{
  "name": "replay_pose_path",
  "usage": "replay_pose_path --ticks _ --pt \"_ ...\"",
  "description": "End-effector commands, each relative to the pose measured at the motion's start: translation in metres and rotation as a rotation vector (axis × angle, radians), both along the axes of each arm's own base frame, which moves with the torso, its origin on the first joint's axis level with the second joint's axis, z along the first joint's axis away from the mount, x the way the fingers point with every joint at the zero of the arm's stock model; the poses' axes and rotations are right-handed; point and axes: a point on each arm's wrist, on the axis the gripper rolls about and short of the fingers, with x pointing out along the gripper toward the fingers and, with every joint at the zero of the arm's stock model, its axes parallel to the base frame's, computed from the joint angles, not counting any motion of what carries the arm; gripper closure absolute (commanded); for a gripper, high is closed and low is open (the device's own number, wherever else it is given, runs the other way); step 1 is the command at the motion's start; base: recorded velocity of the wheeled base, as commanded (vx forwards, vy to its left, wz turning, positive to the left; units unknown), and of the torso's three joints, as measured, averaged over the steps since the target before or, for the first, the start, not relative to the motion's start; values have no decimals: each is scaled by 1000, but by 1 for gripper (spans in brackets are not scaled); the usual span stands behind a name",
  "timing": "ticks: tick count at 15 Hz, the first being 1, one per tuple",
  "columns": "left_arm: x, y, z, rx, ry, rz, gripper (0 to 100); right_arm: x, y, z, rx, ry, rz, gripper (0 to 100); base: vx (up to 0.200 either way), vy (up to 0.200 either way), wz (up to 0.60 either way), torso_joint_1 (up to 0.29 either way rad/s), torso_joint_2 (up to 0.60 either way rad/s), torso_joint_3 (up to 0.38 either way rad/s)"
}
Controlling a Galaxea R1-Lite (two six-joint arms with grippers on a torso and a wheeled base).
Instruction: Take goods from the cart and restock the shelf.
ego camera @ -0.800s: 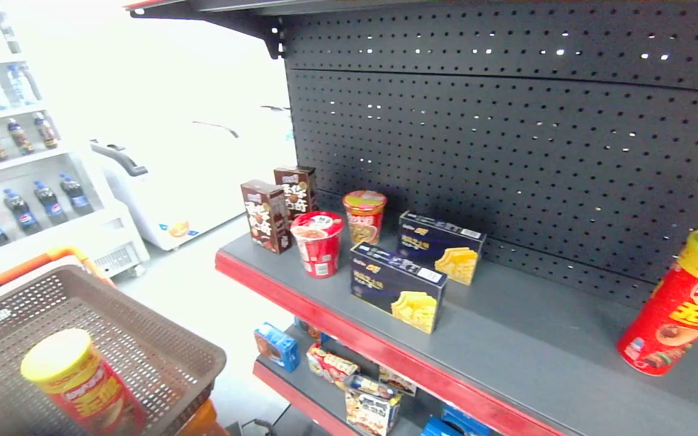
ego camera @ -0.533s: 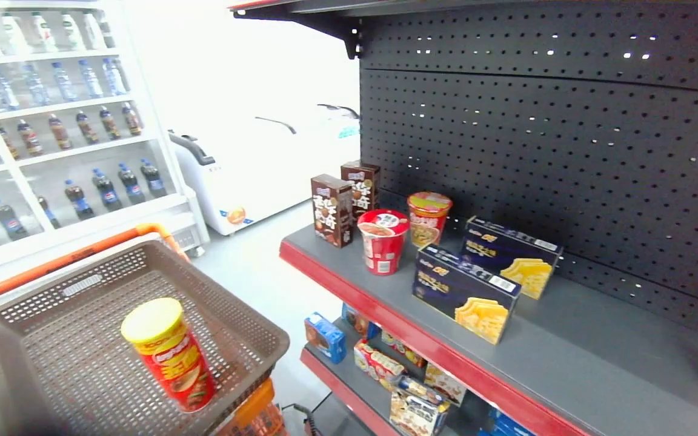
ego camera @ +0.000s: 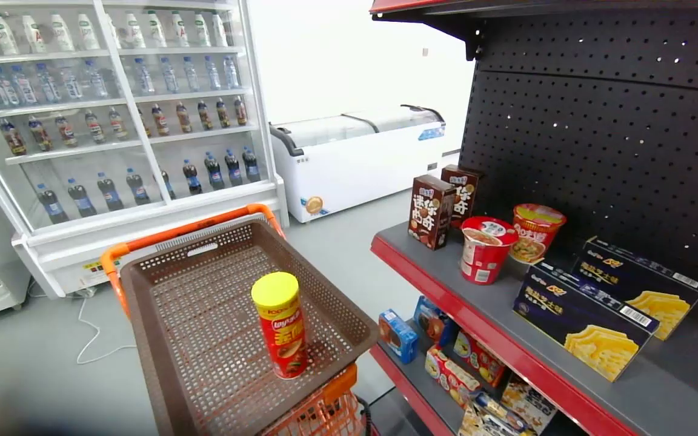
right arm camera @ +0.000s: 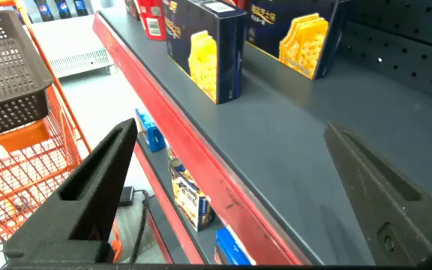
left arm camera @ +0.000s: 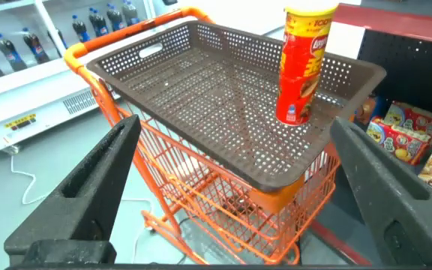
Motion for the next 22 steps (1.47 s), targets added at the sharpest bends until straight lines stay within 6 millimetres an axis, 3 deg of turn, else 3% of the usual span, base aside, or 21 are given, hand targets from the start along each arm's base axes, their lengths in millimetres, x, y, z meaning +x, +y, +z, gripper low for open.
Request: replay_pose_path --ticks 1,2,3,4,5,7,12,15,17,18,19,22 --pt "0 0 0 -5 -1 4 0 0 0 0 -1 1 2 0 0 0 0 0 0 0" --pt "-4 1 19 -3 -46 34 0 0 0 0 -1 1 2 0 0 0 0 0 0 0" --pt "7 2 67 -2 27 94 0 0 0 0 -1 1 2 0 0 0 0 0 0 0" --pt "22 2 87 -8 110 101 0 0 0 0 1 1 2 0 0 0 0 0 0 0" --pt "24 2 97 -12 104 89 0 0 0 0 1 1 2 0 0 0 0 0 0 0" --pt "63 1 109 -12 276 50 0 0 0 0 1 1 2 0 0 0 0 0 0 0" --pt "138 -7 98 -64 482 -133 0 0 0 0 1 1 2 0 0 0 0 0 0 0" --pt "190 -14 83 -67 445 -220 0 0 0 0 1 1 3 0 0 0 0 0 0 0" --pt "215 -19 69 -60 449 -246 0 0 0 0 1 1 2 0 0 0 0 0 0 0" --pt "215 -19 69 -60 449 -246 0 0 0 0 1 1 2 0 0 0 0 0 0 0" --pt "229 -32 53 -63 468 -299 0 0 0 0 1 1 2 0 0 0 0 0 0 0" --pt "233 -51 33 -76 507 -368 0 0 0 0 1 1 2 0 0 0 0 0 0 0"
